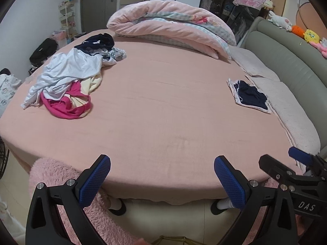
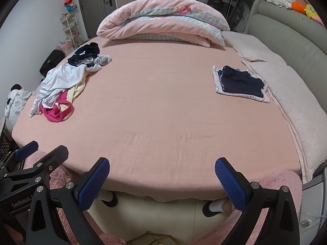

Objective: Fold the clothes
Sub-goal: 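Reach both tools toward the navy striped shorts on the clothes pile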

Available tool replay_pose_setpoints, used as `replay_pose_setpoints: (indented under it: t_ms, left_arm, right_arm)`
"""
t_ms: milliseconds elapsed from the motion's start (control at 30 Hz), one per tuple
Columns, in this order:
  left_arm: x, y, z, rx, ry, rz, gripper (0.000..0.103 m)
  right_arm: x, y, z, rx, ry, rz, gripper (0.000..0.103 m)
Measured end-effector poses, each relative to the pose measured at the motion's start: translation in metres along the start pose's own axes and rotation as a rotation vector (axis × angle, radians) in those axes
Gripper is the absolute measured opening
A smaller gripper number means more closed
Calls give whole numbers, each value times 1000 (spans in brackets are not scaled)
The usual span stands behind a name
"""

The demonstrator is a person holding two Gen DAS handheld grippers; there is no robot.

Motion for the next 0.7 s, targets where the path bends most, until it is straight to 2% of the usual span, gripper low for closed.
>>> replay_pose_setpoints:
  t_ms: [267,300,400,467,700]
  left_arm:
    - [-18,-42,11,26,47,-10,103]
    - [-20,-47,13,30,53,-11,103]
    - [-27,-63,17,39,70,-15,103]
    - [-32,-73,19,46,82,-18,103]
    - [-87,-146,48,79,26,-79,103]
  right_arm:
    - [-26,-31,-11,87,-51,-80,103]
    - [-24,-31,-18,122,-60,-79,103]
    - [-34,-70,-20,184,-19,-153,103]
    - [-45,-96,-15,199,-36,-183,103]
    - [-98,-171,23,199,-112,-228,103]
Point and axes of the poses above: each gripper's, at about its wrist camera, not at the fingertips, and z roughly the way its jaws point, x to its right, y to its underside, the point moved 8 cm from there along z, roughly the way its jaws point, and after that the axes turned 3 degrees about -x, right-handed, at the moved point
